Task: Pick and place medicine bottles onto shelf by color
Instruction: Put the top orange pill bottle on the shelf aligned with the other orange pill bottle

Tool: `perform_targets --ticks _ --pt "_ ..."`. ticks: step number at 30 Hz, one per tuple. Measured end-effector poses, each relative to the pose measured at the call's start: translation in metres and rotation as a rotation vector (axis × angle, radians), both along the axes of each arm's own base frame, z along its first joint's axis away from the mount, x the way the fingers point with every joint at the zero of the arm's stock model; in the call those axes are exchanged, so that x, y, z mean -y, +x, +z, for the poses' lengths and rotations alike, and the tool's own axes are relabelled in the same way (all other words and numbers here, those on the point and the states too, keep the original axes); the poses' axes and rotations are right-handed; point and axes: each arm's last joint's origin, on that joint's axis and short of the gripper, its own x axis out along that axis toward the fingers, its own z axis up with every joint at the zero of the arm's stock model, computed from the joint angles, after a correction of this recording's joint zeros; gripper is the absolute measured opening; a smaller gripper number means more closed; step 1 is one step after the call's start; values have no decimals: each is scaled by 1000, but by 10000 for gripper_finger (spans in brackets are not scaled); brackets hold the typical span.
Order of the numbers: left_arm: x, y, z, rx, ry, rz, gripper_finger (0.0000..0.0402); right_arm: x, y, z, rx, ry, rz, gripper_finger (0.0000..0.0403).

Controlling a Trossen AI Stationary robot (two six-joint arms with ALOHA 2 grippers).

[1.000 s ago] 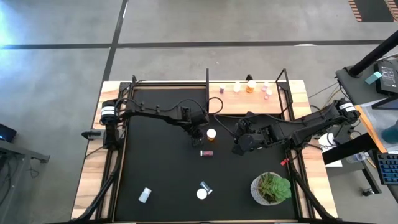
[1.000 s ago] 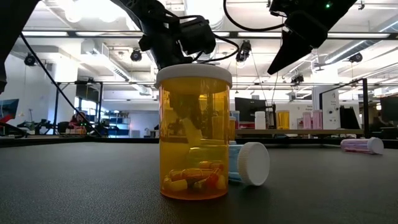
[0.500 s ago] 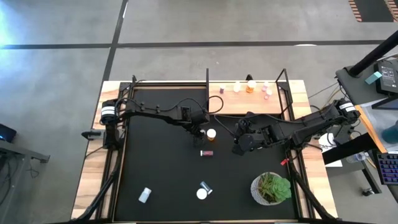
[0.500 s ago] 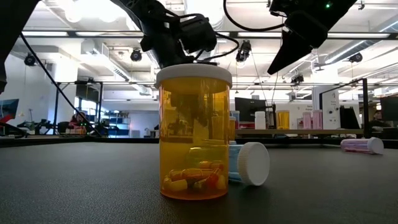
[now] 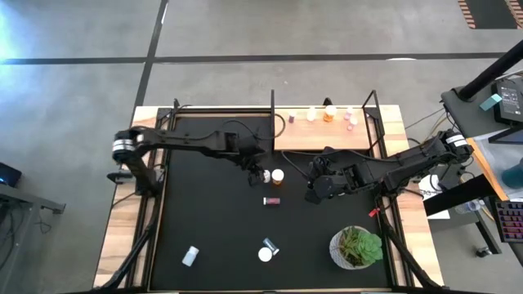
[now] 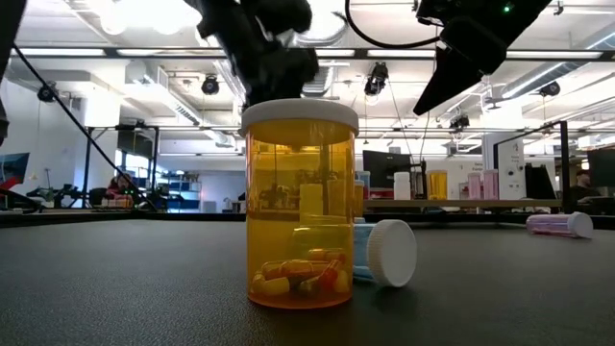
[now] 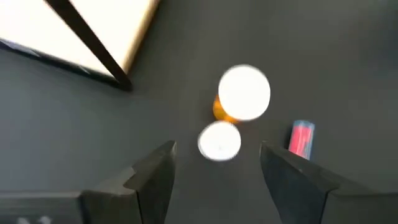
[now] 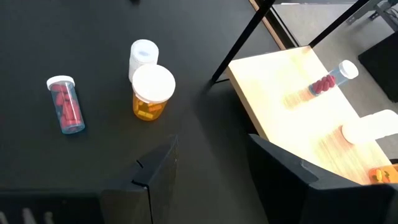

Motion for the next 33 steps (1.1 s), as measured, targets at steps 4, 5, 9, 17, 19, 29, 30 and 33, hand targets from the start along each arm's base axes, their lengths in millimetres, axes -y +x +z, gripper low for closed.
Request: perform_targets --ticks 4,5,9,17,19,29,30,33 --pt "1 -14 26 77 22 17 215 0 0 0 1 0 0 183" --pt "2 -17 31 92 18 23 215 0 0 0 0 0 0 183" --pt "4 -30 52 159 0 54 215 0 0 0 0 0 0 183" --pt "7 -56 86 284 -2 71 215 0 0 0 0 0 0 183" --pt "8 -61 92 304 1 71 215 0 0 0 0 0 0 183" --pt "11 -74 106 352 10 60 215 0 0 0 6 2 0 183" --pt "11 -75 106 354 13 57 215 0 2 1 19 4 1 183" --pt "11 -78 109 360 28 40 215 -1 5 3 66 19 -3 183"
